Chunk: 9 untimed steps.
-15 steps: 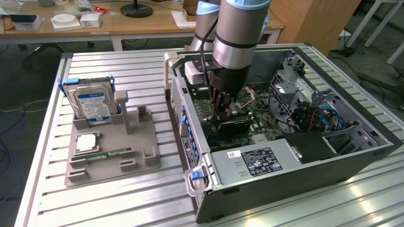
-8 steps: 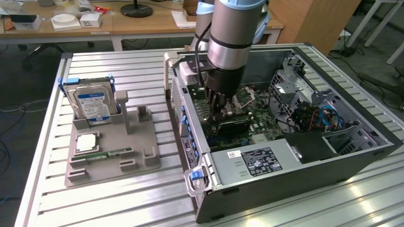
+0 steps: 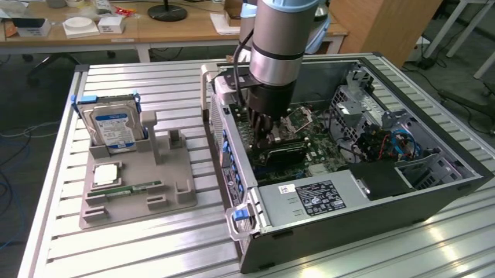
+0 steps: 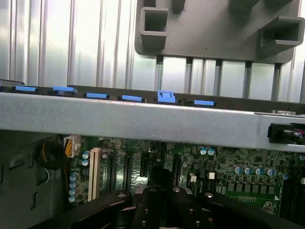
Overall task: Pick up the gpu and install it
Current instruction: 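Press down on the gpu until it lock into place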
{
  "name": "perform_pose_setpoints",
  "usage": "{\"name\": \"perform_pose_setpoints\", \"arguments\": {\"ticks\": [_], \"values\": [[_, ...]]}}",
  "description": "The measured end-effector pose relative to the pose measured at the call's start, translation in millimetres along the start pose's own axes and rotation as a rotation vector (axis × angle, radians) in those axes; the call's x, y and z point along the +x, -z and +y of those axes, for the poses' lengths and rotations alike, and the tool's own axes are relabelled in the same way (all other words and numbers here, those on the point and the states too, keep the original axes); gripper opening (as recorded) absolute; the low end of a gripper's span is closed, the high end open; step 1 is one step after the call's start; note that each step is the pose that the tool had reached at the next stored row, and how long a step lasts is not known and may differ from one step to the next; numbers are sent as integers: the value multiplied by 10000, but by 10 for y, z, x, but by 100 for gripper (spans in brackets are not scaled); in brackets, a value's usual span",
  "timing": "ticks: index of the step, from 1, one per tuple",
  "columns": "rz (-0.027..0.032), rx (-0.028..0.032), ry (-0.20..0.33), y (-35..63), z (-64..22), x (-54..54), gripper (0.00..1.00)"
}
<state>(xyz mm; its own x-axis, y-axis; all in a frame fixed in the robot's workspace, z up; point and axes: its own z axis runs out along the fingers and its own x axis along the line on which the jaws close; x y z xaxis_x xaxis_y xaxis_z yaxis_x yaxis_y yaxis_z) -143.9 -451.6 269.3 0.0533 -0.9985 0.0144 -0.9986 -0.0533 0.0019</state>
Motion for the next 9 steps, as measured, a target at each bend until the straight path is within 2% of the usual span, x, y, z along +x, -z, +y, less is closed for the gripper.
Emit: {"name": "perform_pose_setpoints", "arguments": {"ticks": [2,3,5,9], "values": [[12,-10,0,-55,2,1,10],[-3,6,-1,-68,0,-2,10],[-16,0,1,56,2,1,10],[-35,1,4,58,-13,2,10]]}}
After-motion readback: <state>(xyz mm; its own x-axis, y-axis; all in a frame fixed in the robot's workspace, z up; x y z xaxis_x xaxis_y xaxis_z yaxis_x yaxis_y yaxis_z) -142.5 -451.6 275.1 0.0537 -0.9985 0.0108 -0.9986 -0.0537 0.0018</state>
